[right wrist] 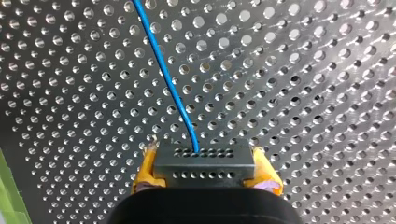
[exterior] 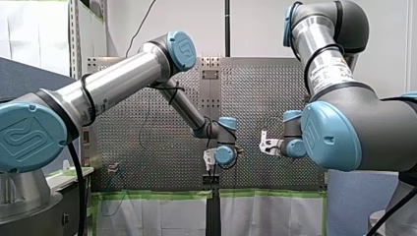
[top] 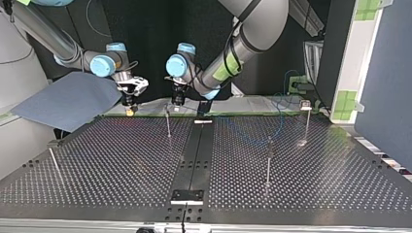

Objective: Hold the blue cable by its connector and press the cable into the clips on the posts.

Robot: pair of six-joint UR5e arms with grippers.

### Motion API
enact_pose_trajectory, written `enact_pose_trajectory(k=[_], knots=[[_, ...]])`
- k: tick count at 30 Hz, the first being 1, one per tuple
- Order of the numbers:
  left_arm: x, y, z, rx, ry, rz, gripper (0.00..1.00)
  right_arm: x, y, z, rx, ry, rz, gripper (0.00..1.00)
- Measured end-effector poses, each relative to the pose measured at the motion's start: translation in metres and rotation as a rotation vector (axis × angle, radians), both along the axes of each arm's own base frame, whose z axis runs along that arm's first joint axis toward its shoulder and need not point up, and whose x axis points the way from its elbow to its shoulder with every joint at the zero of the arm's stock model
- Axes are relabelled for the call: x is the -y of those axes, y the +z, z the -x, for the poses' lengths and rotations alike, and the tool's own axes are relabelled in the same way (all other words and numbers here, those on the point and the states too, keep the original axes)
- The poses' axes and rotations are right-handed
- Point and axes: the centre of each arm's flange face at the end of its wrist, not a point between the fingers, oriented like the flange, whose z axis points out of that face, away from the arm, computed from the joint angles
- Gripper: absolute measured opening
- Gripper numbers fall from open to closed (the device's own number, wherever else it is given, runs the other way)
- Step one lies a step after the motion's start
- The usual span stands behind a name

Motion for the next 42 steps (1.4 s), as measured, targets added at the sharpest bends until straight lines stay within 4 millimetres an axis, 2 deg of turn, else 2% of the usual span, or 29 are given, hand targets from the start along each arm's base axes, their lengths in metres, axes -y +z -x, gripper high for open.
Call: enact_pose_trajectory(k=[10,21,34,38,42], knots=[[-0.002,0.001,-0.006,0.001,-0.008,0.008,0.0,0.008,0.002,-0.004,-0.002,0.008,0.007,0.0],[-0.003,0.015,-0.027,0.023,-0.002,0.044,0.0,0.011,0.006,-0.012,-0.009,0.019,0.014,0.0],[-0.007,-0.002,-0.051,-0.004,-0.012,0.029,0.0,0.021,0.012,-0.014,-0.003,0.018,0.036,0.0],[-0.002,0.0,-0.057,-0.002,-0.032,0.034,0.0,0.025,0.013,-0.014,-0.002,0.016,0.042,0.0],[-0.001,0.008,-0.066,0.008,-0.033,0.044,0.0,0.029,0.005,-0.015,-0.004,0.017,0.034,0.0]])
